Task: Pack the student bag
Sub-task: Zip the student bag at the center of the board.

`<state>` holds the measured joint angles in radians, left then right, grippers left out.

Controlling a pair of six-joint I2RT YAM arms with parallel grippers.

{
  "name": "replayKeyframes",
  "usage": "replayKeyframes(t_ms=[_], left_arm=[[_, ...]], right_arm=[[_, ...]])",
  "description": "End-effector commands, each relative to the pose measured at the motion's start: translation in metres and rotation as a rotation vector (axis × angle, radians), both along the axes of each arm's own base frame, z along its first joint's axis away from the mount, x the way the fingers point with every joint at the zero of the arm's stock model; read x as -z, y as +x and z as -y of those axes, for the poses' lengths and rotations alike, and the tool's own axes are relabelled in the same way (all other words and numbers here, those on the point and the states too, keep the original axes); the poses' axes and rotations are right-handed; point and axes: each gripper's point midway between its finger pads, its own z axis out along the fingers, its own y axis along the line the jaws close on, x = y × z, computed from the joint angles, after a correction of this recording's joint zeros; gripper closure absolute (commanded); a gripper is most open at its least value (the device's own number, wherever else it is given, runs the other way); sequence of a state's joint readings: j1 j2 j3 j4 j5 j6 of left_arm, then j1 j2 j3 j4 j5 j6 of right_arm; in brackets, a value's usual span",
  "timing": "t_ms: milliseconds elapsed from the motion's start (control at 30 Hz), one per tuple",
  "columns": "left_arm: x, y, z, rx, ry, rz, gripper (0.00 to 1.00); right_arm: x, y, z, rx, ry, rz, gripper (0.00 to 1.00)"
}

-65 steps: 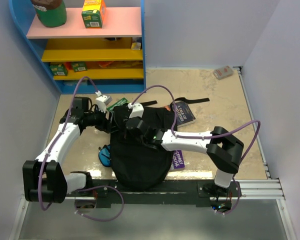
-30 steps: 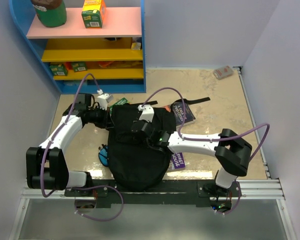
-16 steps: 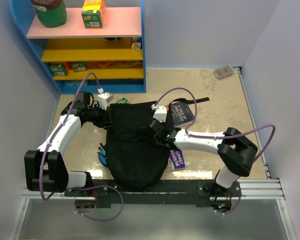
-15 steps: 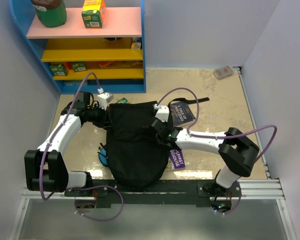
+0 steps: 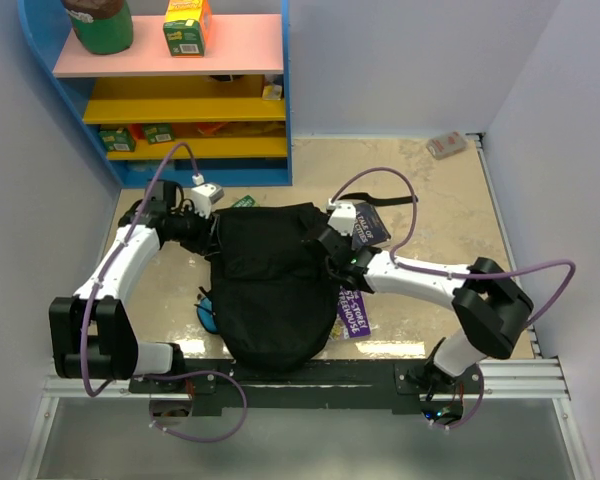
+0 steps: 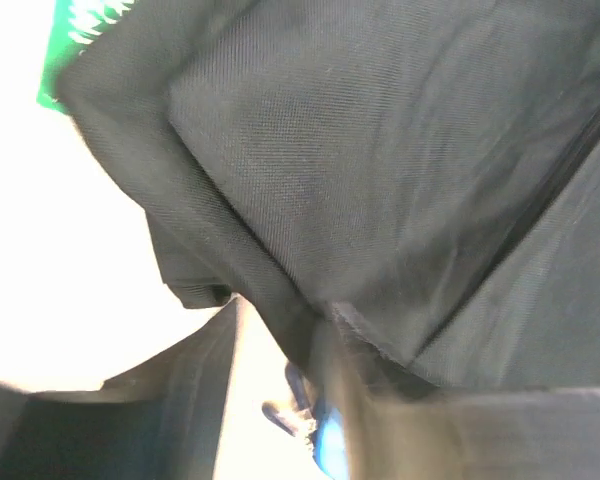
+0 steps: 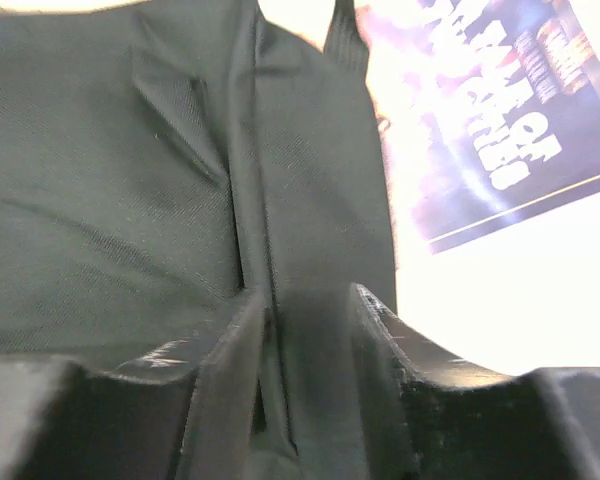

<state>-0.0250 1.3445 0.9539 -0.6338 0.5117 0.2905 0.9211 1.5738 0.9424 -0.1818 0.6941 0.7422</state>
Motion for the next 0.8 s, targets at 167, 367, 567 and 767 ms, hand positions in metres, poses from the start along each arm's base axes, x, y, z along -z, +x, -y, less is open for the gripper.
replayKeyframes(t_ms=[167,367,567,767], left_arm=[[-0.069,-0.003,0.005,0.181,-0.014,0.145,0.17],[-0.062,-0.013,0.003,0.248,0.022,0.148,0.16],[-0.05,0.02,0.003,0.151,0.003,0.206,0.18],[-0.037,0.023,0.006,0.174,-0.007,0.162,0.18]], right_arm=[[-0.125,-0.031,-0.052,-0.2,0.072,0.227,0.48],[-0.114,-0.136,-0.126,-0.533,0.066,0.209,0.46],[-0.08,-0.251,-0.171,-0.788,-0.027,0.214,0.43],[-0.047,-0.295,-0.192,-0.884,-0.129,0.189,0.4]])
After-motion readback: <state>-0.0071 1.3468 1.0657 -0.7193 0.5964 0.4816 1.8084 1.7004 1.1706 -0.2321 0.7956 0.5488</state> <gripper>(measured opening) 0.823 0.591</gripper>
